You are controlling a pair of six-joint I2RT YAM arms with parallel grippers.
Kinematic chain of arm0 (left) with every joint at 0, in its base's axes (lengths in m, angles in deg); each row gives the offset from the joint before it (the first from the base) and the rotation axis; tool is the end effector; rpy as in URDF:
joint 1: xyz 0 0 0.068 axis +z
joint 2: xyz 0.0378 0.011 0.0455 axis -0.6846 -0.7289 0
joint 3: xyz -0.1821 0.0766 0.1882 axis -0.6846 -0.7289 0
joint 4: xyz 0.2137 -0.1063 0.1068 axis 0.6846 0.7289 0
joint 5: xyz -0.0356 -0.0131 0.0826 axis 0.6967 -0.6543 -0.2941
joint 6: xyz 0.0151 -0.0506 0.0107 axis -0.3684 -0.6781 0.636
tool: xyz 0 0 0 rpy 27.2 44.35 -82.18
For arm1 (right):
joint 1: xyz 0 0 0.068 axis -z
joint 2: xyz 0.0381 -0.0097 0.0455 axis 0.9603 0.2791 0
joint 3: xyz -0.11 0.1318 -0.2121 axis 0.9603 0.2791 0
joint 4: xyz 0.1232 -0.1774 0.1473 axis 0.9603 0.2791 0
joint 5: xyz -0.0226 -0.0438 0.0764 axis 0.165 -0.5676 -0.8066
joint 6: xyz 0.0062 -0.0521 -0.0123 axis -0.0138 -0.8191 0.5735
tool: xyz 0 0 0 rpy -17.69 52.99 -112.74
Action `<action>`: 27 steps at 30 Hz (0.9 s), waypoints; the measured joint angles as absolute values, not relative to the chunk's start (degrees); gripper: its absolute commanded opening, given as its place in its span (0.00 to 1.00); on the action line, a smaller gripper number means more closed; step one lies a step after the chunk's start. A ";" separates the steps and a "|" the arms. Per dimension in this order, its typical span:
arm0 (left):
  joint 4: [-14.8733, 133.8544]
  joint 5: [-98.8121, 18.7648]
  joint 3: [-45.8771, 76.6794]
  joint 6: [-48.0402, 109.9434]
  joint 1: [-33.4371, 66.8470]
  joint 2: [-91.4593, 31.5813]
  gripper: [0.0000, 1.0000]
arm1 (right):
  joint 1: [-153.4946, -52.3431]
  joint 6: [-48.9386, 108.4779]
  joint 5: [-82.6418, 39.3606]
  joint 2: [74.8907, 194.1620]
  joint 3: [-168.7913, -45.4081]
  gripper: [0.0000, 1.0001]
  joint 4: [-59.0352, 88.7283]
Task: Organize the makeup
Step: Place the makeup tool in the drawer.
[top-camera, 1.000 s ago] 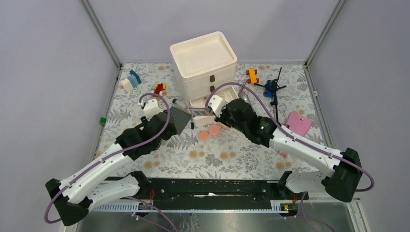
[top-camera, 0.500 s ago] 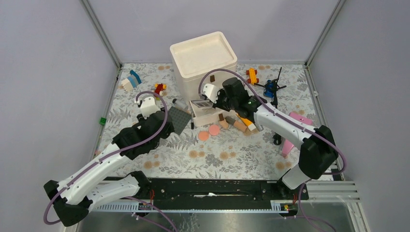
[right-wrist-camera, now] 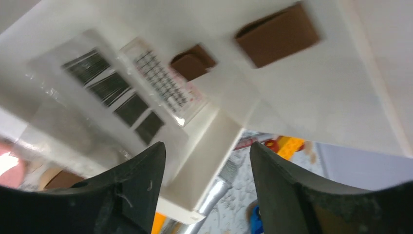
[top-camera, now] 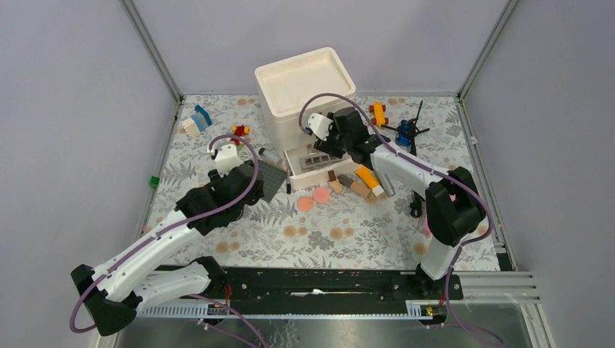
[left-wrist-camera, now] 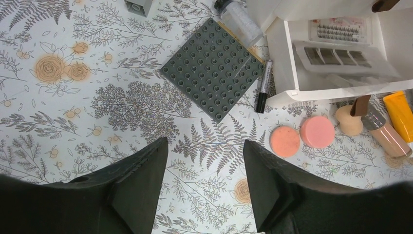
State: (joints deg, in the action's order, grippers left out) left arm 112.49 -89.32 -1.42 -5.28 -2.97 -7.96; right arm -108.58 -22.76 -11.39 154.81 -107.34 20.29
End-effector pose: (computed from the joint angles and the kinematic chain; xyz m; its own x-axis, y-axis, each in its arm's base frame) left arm 0.1358 -0.1078 0.3177 -0.5330 -0.2518 -0.8078 -0.2221 0.9628 -0.1537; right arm 0.3395 0.2338 0.2638 0.0853 -0.8115 -0.5782 -0.6831 0.3748 -0.6268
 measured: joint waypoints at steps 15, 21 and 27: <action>109.36 -87.22 -2.92 -3.75 -1.85 -10.45 0.73 | -108.12 -4.88 -1.86 139.03 -95.45 0.91 10.55; 107.33 -85.69 -3.08 -2.72 -1.29 -12.95 0.76 | -107.75 15.23 4.04 133.41 -93.94 0.90 15.22; 105.21 -83.59 -4.78 -2.42 -0.11 -13.56 0.77 | -105.01 31.45 3.21 127.60 -88.65 0.89 23.31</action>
State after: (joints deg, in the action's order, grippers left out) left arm 105.21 -83.59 -4.78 -2.42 -0.11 -13.56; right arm -105.01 31.45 3.21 127.60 -88.65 23.31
